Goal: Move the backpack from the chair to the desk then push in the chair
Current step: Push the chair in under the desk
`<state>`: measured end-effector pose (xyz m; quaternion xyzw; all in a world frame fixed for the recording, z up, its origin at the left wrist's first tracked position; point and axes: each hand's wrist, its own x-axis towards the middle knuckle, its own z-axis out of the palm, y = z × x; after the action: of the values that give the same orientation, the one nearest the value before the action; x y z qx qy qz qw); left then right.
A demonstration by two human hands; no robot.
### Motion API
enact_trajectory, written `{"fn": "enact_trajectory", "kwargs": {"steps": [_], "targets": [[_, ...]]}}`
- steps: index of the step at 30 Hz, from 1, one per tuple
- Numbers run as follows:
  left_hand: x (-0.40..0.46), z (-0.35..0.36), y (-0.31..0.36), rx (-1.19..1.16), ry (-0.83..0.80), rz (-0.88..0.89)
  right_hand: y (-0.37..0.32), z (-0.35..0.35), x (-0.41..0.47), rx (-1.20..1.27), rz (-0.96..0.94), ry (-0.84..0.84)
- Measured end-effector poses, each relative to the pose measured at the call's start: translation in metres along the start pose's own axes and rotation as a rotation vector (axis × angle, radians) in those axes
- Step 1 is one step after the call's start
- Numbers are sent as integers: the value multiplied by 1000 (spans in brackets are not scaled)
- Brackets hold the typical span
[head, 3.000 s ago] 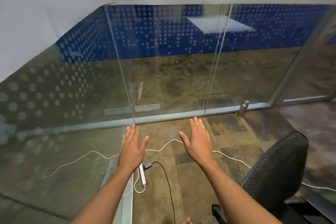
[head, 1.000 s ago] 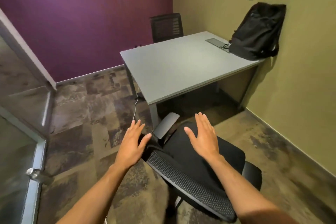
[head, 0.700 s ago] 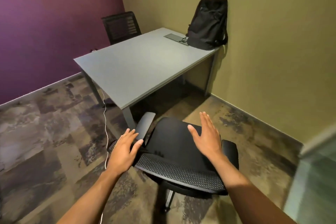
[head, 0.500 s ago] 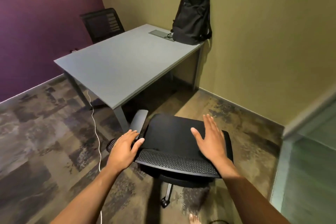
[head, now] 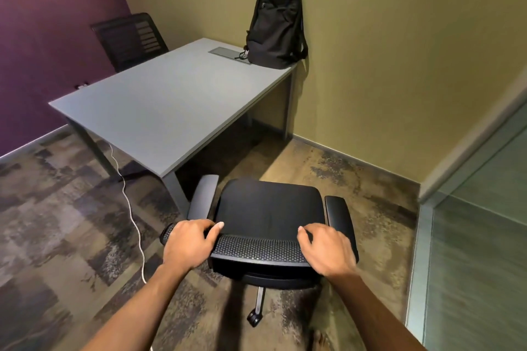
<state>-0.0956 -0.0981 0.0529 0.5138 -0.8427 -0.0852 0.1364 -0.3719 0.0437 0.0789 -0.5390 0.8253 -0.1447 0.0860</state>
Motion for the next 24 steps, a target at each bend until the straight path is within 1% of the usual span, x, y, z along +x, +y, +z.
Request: {"fn": "enact_trajectory", "kwargs": {"steps": [7,12,21,24], "targets": [[13,1,5,54,43,-24,5,1,23,-6,35,-36],[24,5,13,63,62,-32,15,0,43,-3,20,-39],[61,17,38,71,103,-89,39,-8,107,-23,-65,-66],[75,22,47,79,118,-135,47,-11,135,-36,-101,-89]]}}
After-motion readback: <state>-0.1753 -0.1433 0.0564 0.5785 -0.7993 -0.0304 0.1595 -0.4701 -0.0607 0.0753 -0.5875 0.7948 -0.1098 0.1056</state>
